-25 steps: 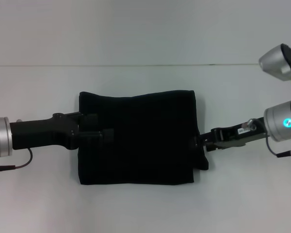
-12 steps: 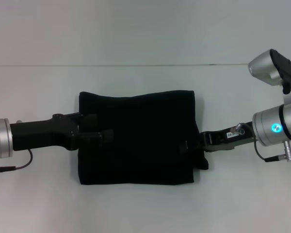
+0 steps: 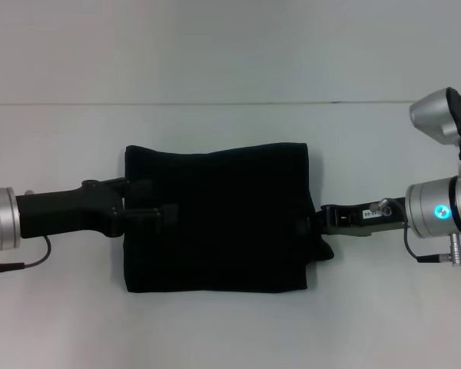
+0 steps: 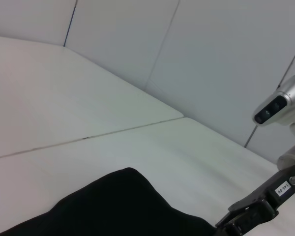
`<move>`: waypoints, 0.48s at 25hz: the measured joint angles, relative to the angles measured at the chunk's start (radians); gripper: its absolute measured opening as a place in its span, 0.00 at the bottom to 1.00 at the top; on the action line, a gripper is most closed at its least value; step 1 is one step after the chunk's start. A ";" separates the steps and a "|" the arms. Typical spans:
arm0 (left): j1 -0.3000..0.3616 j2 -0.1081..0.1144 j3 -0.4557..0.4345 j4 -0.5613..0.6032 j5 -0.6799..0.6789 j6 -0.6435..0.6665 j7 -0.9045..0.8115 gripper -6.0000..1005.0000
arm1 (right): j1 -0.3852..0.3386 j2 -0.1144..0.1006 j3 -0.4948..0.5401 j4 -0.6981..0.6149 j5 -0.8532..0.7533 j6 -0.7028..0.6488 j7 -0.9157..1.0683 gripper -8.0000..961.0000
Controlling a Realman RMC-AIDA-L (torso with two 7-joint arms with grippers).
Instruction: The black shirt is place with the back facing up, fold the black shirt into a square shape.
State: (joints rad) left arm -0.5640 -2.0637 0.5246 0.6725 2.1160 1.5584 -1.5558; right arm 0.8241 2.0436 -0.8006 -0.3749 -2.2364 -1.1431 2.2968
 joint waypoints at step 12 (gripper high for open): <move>-0.007 0.002 0.000 -0.001 0.006 -0.011 0.000 0.87 | -0.036 0.004 0.001 -0.018 0.017 -0.004 -0.014 0.03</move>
State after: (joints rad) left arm -0.5707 -2.0616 0.5246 0.6718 2.1224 1.5476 -1.5554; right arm 0.7885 2.0474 -0.7992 -0.3925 -2.2197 -1.1473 2.2825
